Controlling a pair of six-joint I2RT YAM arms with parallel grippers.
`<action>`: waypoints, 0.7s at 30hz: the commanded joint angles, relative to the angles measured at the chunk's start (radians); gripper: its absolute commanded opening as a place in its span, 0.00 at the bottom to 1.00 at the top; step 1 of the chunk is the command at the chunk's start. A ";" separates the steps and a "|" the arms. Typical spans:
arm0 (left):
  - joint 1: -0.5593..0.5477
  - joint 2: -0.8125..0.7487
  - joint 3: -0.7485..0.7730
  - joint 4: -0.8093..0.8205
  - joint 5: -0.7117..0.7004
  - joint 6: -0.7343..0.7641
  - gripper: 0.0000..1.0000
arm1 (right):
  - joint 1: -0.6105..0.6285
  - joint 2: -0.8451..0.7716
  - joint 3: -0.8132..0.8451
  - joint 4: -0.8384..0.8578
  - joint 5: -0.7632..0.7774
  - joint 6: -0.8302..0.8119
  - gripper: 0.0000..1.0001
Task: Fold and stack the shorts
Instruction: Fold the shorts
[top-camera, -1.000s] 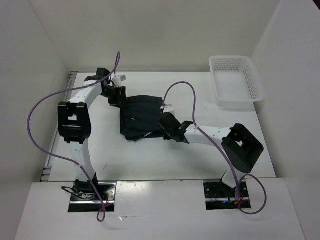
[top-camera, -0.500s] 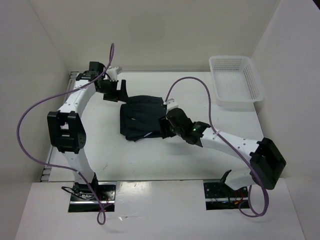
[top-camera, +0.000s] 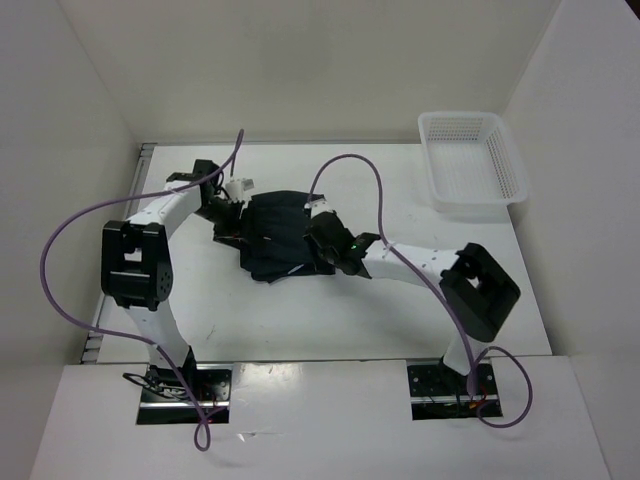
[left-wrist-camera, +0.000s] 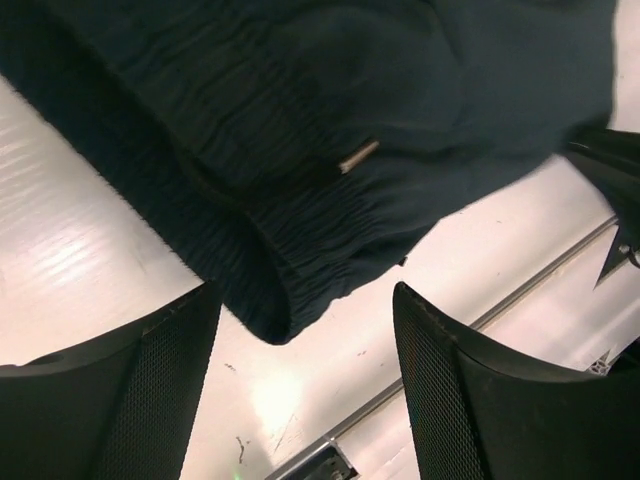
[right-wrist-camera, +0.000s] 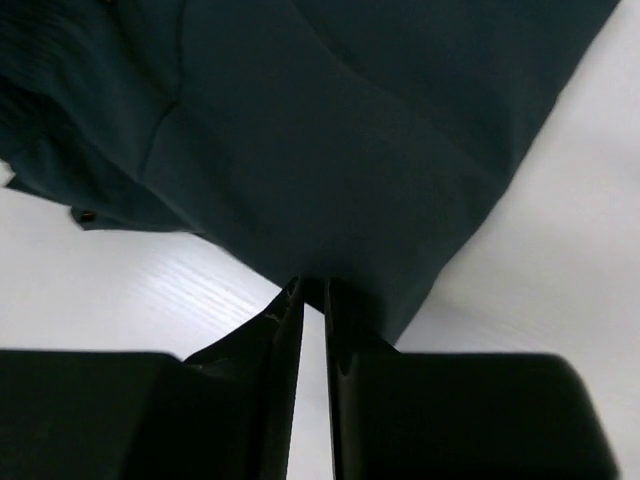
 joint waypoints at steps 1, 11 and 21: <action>-0.038 -0.019 0.012 0.032 0.044 0.005 0.77 | 0.004 0.076 0.052 0.037 0.013 0.044 0.17; -0.060 0.032 -0.072 0.099 -0.158 0.005 0.77 | 0.004 0.171 0.001 0.022 -0.044 0.114 0.08; -0.069 0.032 -0.081 0.099 -0.183 0.005 0.77 | 0.014 -0.122 -0.022 0.083 -0.133 0.013 0.07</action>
